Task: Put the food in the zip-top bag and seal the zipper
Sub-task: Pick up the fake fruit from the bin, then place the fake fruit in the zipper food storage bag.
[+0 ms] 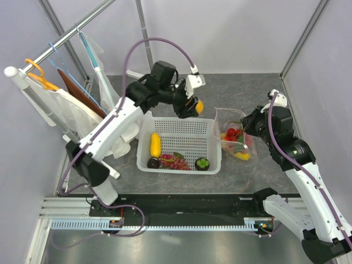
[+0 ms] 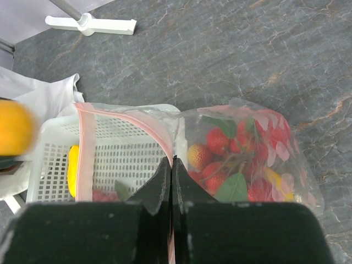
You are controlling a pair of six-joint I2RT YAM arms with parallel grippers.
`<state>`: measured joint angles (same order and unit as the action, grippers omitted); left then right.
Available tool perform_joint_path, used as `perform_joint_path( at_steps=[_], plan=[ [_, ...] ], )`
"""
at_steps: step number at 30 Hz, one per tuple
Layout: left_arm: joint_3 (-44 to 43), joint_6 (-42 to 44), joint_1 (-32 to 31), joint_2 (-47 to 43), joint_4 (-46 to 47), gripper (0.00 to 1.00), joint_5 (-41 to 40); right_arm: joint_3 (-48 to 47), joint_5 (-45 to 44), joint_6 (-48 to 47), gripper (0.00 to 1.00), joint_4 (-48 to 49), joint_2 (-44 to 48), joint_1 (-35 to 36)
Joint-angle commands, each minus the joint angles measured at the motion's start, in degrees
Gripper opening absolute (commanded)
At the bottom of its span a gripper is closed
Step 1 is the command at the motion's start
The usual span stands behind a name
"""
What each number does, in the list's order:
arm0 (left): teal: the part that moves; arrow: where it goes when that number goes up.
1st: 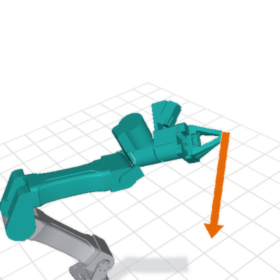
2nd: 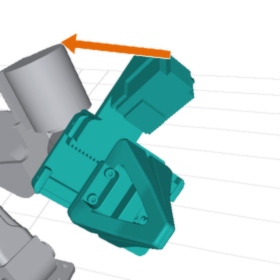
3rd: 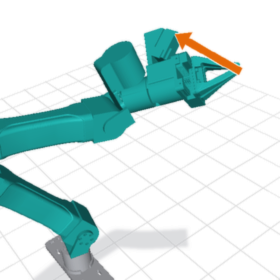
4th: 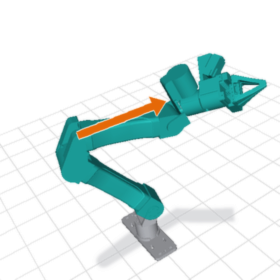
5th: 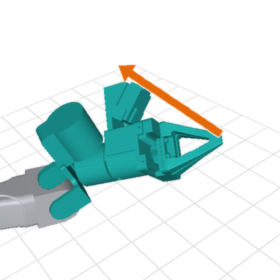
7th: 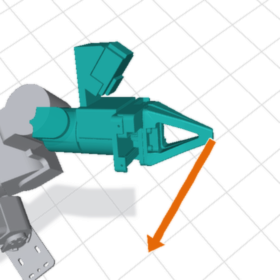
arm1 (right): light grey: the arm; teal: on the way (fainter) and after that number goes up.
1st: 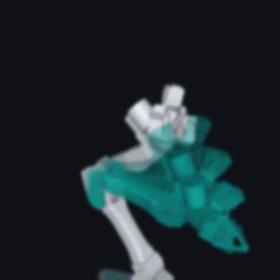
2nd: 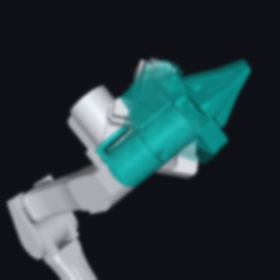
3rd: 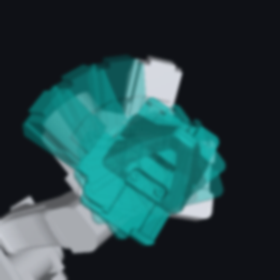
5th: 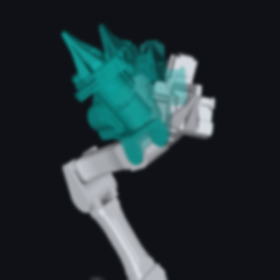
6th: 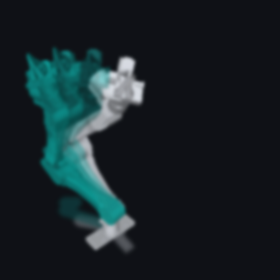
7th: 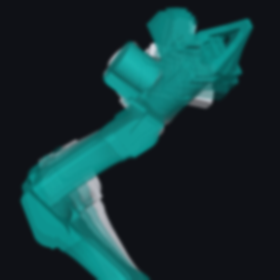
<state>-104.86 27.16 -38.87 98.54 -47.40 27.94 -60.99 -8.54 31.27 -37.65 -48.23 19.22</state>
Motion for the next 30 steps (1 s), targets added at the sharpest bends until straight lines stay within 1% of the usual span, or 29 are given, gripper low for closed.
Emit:
perform_joint_path(
  at_steps=[1, 2, 5, 7, 11, 13, 14, 15, 17, 18, 20, 21, 22, 23, 24, 26, 27, 29, 30],
  plan=[
    [-4.1, -13.6, -2.7, -5.1, 7.3, 0.23, 16.2, -0.7, 0.6, -0.1, 0.00, 2.0, 0.2, -0.1],
    [-4.9, -14.8, -5.0, -5.1, 9.3, 0.24, 16.2, -0.8, 0.6, -0.1, 0.00, 2.0, 0.2, -0.1],
    [-8.0, -15.1, -9.5, -2.8, 9.4, 0.25, 13.9, -1.0, 0.8, 0.2, 0.00, 2.1, 0.2, -0.1],
    [-9.7, -15.1, -11.8, -0.3, 9.3, 0.28, 12.1, -1.1, 0.6, 0.3, 0.00, 2.0, 0.2, -0.1],
    [-13.3, -15.2, -13.2, 4.7, 8.8, 0.30, 7.9, -1.4, 0.8, 0.6, 0.00, 1.8, 0.5, -0.1],
    [-14.7, -13.9, -14.2, 7.1, 8.5, 0.38, 5.6, -1.4, 0.8, 0.7, 0.00, 1.7, 0.7, -0.1],
    [-15.0, -13.7, -14.5, 7.9, 8.1, 0.45, 2.8, -1.5, 0.8, 0.6, 0.00, 1.7, 0.6, -0.2],
    [-15.4, -13.9, -14.6, 8.5, 7.7, 0.58, 1.6, -1.5, 0.7, 0.6, 0.00, 1.6, 0.6, -0.1],
    [-16.2, -14.0, -14.6, 9.6, 7.0, 0.67, -1.7, -1.3, 0.8, 0.6, 0.00, 1.6, 0.6, -0.1],
    [-16.3, -14.0, -14.5, 9.6, 6.7, 0.75, -2.9, -1.2, 0.8, 0.6, 0.00, 1.5, 0.7, -0.1],
    [-16.3, -14.1, -13.8, 8.1, 6.0, 0.80, -5.2, -1.2, 0.8, 0.6, 0.00, 1.5, 0.8, -0.2],
    [-15.5, -14.3, -13.2, 6.9, 5.8, 0.83, -4.8, -1.1, 0.6, 0.6, 0.00, 1.4, 0.9, -0.1],
    [-13.5, -14.4, -10.6, 4.5, 5.0, 0.86, -3.8, -1.1, 0.6, 0.5, 0.00, 1.4, 0.9, -0.1],
    [-12.2, -14.3, -9.7, 1.4, 4.8, 0.93, -3.9, -1.2, 0.7, 0.5, 0.00, 1.4, 1.0, -0.2],
    [-9.6, -13.0, -7.7, 0.1, 4.0, 0.94, -4.2, -1.1, 0.5, 0.5, 0.00, 1.4, 1.1, -0.1],
    [-6.4, -11.3, -6.1, -3.9, 0.6, 0.94, -7.6, -1.1, 0.3, 0.3, 0.00, 1.3, 1.3, -0.1],
    [-2.3, -10.1, -4.5, -5.1, -0.5, 0.94, -9.1, -1.0, 0.2, 0.4, 0.00, 1.2, 1.4, -0.1],
    [2.2, -8.7, -2.7, -7.8, -4.2, 0.93, -11.5, -0.6, 0.3, 0.5, 0.00, 1.3, 1.6, -0.1],
    [7.1, -7.5, -1.6, -8.6, -4.9, 0.93, -12.9, -0.5, 0.3, 0.4, 0.00, 1.3, 1.6, -0.1]
  ],
)
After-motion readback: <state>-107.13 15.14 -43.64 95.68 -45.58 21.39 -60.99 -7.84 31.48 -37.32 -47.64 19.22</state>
